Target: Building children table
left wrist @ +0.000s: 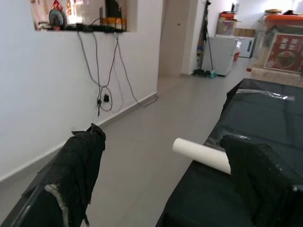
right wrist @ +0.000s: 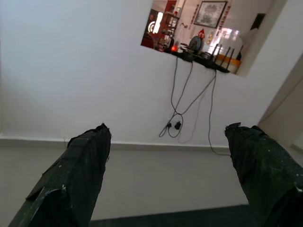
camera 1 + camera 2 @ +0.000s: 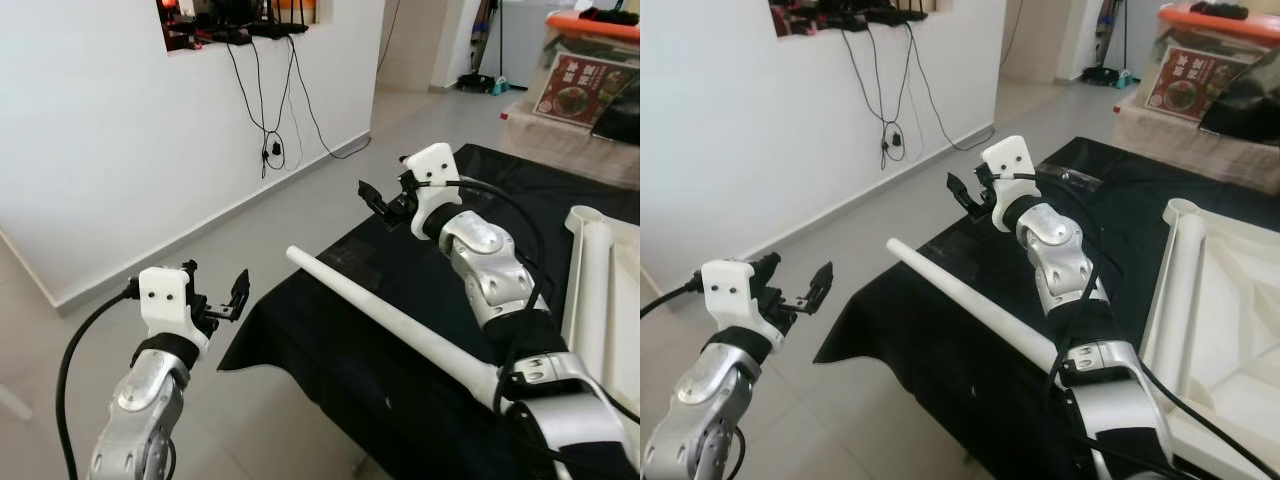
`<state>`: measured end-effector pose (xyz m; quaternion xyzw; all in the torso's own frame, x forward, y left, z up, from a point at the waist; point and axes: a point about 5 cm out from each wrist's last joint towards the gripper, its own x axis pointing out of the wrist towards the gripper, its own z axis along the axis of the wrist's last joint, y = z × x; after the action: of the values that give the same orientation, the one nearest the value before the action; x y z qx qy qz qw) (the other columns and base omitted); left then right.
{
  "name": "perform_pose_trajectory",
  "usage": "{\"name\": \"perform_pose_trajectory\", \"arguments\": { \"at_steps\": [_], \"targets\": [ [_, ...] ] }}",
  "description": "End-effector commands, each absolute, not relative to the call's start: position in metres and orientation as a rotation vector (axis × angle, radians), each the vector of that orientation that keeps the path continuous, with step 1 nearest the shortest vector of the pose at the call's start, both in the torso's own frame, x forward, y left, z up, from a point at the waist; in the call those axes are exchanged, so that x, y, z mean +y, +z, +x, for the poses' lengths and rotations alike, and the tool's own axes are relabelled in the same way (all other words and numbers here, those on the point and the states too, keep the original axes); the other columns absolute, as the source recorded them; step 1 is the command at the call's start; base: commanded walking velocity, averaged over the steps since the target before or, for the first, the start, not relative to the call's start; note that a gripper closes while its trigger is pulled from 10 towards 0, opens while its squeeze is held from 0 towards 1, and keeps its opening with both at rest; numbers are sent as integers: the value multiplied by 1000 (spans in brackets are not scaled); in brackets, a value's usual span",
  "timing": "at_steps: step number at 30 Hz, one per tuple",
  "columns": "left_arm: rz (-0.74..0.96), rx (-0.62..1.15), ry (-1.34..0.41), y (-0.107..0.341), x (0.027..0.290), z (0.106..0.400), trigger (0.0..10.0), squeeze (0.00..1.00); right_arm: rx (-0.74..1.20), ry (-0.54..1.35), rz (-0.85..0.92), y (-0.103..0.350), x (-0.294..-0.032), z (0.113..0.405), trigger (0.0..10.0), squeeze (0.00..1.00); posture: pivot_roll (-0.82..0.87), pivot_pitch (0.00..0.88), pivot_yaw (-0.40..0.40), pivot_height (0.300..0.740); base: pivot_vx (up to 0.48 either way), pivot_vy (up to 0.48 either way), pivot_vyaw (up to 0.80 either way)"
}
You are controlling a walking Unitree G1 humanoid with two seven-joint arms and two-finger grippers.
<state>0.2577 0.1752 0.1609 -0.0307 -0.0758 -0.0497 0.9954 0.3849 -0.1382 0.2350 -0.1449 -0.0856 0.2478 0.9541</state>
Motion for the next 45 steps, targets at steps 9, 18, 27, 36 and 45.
{"name": "perform_pose_trajectory", "arguments": {
  "at_steps": [9, 18, 27, 36, 45],
  "targets": [
    [-58, -129, -92, 154, 174, 256, 10000, 0, -105, 667, -434, 223, -128, 383, 10000, 0, 104, 0, -84, 740, 0, 0, 0],
    [-47, -118, -119, 151, 173, 254, 10000, 0, 145, 759, -659, 183, -132, 389, 10000, 0, 120, 0, -100, 740, 0, 0, 0],
    [-49, -113, -127, 149, 169, 253, 10000, 0, 348, 704, -643, 157, -141, 392, 10000, 0, 124, 0, -107, 740, 0, 0, 0],
    [-45, -113, -133, 149, 168, 255, 10000, 0, 494, 583, -605, 135, -163, 389, 10000, 0, 120, 0, -109, 740, 0, 0, 0],
    [-41, -99, -133, 145, 166, 255, 10000, 0, 685, 612, -619, 100, -178, 370, 10000, 0, 113, 0, -109, 740, 0, 0, 0]
  ]
}}
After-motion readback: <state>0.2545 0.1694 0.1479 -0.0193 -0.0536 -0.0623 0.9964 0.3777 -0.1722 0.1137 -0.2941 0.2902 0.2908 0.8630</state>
